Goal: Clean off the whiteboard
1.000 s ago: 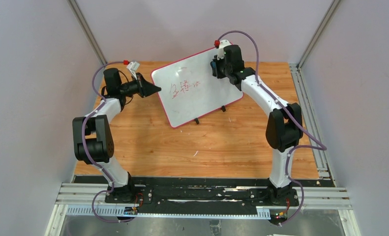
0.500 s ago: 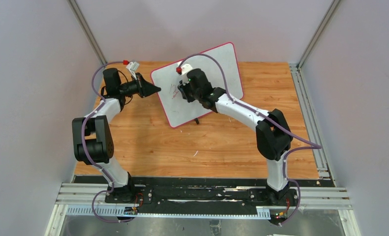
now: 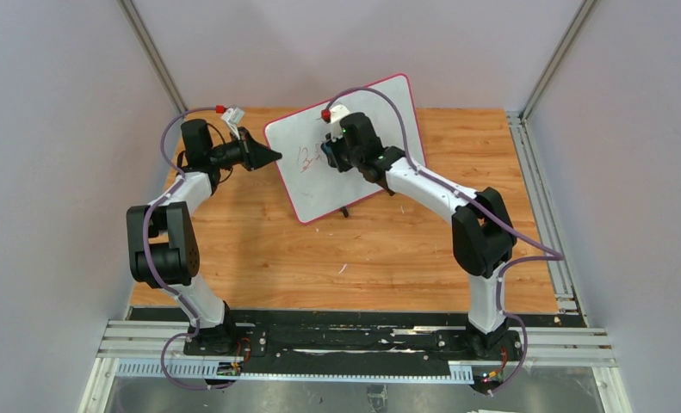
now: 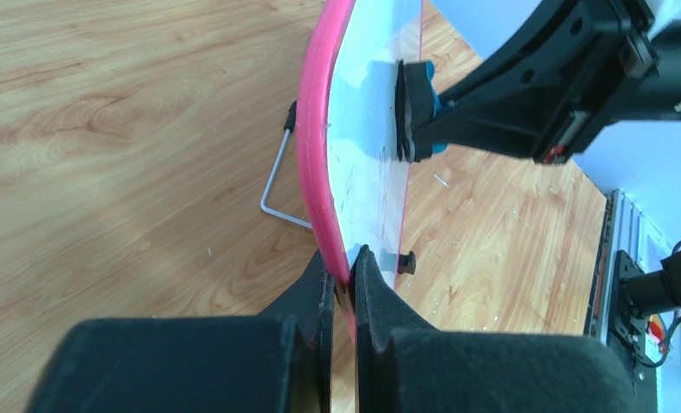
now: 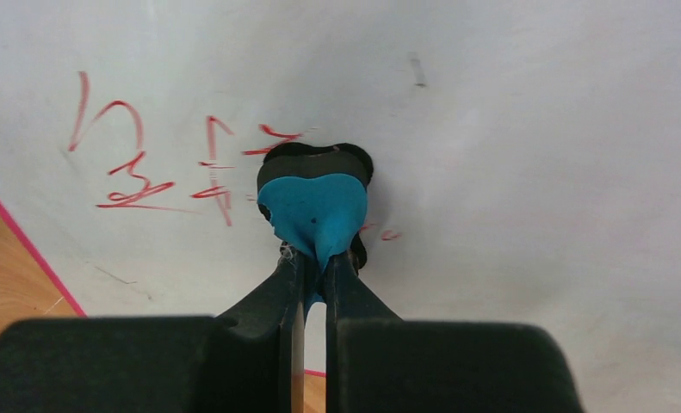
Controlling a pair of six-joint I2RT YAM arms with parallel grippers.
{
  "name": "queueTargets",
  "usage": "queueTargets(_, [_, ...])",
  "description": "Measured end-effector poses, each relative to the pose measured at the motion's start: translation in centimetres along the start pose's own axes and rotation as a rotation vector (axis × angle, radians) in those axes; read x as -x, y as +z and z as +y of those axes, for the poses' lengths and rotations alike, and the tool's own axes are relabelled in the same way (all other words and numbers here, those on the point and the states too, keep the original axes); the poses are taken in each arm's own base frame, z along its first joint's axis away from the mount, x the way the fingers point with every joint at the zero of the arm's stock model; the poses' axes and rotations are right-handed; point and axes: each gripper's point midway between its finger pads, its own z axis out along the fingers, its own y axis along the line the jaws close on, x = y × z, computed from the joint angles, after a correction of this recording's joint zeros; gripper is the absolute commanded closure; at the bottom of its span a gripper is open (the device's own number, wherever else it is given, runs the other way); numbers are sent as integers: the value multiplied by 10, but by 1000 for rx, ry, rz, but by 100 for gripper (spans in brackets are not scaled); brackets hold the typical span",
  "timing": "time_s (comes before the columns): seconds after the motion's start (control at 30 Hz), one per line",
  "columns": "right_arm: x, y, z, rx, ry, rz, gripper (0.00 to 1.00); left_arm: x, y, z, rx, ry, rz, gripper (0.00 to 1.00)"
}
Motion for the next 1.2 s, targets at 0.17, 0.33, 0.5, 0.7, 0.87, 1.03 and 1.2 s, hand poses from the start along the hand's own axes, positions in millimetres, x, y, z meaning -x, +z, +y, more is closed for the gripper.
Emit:
queueTargets(0.17, [0, -4, -44, -35, 48, 3, 99, 0, 1, 0, 4, 0, 0, 100])
queueTargets(0.33, [-3, -11, -94, -111, 93, 4, 99, 0, 2, -1, 3, -3, 1, 100])
queueTargets(0.5, [-9, -16, -117, -166, 110, 10, 99, 0, 2, -1, -2, -3, 2, 100])
queueTargets(0.7, [-8, -16, -112, -159, 123, -1, 99, -1, 2, -2, -4, -3, 2, 100])
queueTargets(0.87, [-5, -13, -94, -164, 107, 3, 99, -1, 1, -2, -5, -7, 4, 100])
queueTargets(1.03, [12, 1, -42, -115, 54, 3, 99, -1, -2, 2, 8, -17, 3, 100])
queueTargets(1.2, [26, 10, 26, -18, -1, -20, 99, -1, -4, 5, 18, -19, 0, 100])
